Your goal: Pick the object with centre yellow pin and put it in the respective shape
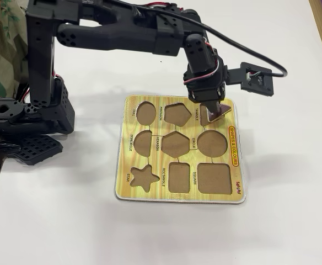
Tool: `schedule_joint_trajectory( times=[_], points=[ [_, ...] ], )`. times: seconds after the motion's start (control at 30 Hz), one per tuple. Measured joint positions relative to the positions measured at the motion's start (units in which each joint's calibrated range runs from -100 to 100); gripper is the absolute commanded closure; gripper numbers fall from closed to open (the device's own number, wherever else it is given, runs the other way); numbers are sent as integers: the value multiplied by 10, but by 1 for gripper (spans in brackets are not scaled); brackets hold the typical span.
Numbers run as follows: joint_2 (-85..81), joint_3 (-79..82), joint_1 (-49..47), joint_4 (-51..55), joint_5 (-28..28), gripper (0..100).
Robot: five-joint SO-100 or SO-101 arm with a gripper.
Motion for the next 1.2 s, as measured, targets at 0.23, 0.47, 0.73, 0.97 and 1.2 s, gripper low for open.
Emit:
schedule_joint_trajectory(
  times=[0.23, 0.47, 0.73, 0.97, 1.2],
  points=[
    [0, 0, 12, 0, 4, 97],
    [0, 0, 12, 0, 4, 97],
    [6, 16, 12, 0, 2, 97],
    [6, 24, 12, 0, 2, 97],
    [6, 24, -7, 0, -2, 97]
  ],
)
